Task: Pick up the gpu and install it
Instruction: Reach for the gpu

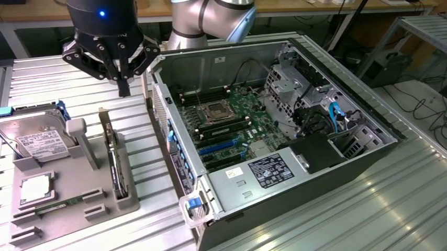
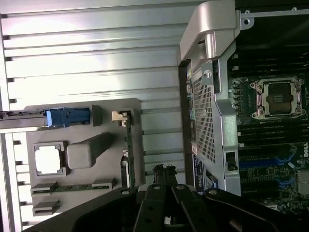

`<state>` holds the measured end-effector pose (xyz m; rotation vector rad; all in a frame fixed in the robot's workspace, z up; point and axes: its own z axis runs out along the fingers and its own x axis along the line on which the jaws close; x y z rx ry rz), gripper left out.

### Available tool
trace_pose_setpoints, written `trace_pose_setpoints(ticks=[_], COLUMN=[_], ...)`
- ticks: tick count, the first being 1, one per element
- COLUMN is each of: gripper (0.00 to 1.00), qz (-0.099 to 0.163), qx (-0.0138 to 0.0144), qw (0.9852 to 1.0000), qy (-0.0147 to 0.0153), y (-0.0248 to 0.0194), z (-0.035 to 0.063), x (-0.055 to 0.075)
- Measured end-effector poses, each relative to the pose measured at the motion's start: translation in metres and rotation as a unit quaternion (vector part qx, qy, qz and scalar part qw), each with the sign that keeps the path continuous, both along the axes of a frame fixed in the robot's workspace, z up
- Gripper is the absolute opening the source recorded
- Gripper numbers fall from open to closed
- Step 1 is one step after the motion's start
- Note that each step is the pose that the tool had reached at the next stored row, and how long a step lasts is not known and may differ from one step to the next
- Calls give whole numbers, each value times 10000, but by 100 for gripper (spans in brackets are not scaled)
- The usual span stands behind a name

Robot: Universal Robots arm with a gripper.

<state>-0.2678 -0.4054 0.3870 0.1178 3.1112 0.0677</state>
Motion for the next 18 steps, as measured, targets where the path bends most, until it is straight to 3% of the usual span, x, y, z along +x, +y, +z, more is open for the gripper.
trace_pose_setpoints(ticks=[18], gripper=[11], qz=[0], qx=[0], qw=[10000], qy=[0], y=[-5], z=[-11], x=[-240])
